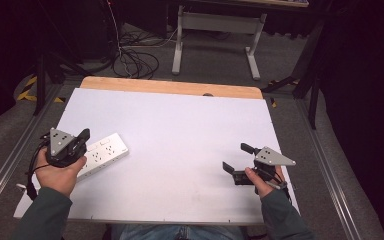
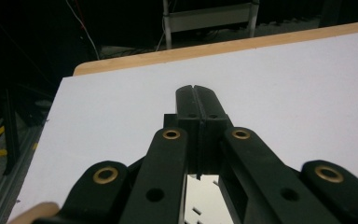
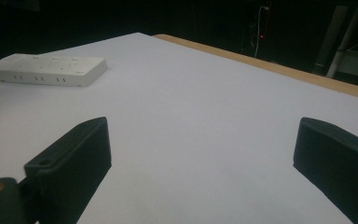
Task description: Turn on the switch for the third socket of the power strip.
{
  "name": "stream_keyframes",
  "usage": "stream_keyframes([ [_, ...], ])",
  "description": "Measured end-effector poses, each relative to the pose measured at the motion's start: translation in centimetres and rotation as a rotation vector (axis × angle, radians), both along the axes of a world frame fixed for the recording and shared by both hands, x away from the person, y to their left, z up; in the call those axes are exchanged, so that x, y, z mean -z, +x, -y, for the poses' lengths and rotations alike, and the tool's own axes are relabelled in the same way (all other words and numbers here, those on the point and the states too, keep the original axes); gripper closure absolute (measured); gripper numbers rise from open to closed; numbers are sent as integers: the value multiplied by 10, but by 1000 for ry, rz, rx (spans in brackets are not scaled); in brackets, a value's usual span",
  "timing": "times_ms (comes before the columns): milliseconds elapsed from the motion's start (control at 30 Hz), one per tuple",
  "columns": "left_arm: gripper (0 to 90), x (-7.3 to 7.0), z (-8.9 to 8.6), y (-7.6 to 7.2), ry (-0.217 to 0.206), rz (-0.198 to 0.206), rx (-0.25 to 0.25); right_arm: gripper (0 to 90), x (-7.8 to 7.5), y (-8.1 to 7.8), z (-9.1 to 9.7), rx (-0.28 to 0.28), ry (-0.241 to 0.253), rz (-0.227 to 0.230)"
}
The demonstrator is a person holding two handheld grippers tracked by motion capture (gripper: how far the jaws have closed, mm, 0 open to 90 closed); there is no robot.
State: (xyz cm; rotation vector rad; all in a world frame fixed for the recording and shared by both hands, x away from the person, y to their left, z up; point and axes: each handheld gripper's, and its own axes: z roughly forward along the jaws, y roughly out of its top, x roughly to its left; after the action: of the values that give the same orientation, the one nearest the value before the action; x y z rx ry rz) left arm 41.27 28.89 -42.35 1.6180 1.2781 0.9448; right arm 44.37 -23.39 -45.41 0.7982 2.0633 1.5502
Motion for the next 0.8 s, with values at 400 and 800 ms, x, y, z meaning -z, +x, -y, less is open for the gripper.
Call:
stream_keyframes([
  [400, 899, -1, 2, 7, 5, -13, 1, 44, 0, 0, -1, 0, -1, -3],
  [800, 899, 0, 5, 14, 19, -38, 2, 43, 0, 0, -1, -4, -1, -2],
])
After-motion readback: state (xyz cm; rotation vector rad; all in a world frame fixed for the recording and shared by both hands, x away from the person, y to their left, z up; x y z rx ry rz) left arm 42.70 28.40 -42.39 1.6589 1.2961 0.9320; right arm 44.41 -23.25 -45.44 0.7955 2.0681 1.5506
